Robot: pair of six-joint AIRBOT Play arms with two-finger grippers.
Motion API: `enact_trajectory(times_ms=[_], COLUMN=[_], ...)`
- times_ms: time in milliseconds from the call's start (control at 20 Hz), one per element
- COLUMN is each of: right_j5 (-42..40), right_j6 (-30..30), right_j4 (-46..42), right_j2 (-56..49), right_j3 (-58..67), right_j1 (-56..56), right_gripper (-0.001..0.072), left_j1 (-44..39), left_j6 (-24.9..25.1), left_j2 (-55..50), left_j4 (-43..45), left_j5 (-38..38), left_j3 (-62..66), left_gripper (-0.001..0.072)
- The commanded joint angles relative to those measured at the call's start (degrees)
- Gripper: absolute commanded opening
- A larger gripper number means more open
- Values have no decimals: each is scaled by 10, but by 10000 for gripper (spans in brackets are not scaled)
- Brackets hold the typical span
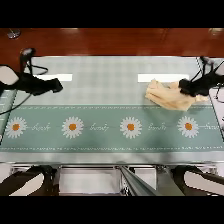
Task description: Fold the shirts.
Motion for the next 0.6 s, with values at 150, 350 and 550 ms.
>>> enact_trajectory(times_ms=[150,350,550], right_j5=[-118,-92,-35], right_j6=[-20,-24,-43], right_j4=[64,64,65], right_j2=[238,272,272], right_j3=[67,204,295], right_j1=[43,76,139], right_gripper=[29,29,29], left_j1=[13,-46,-73], left_j6=[16,15,-21], left_j2=[189,334,384], left_j4=[-50,-79,-79], left_j5=[-52,-56,-50], left_j3=[19,-123,-197], left_gripper=[701,701,701])
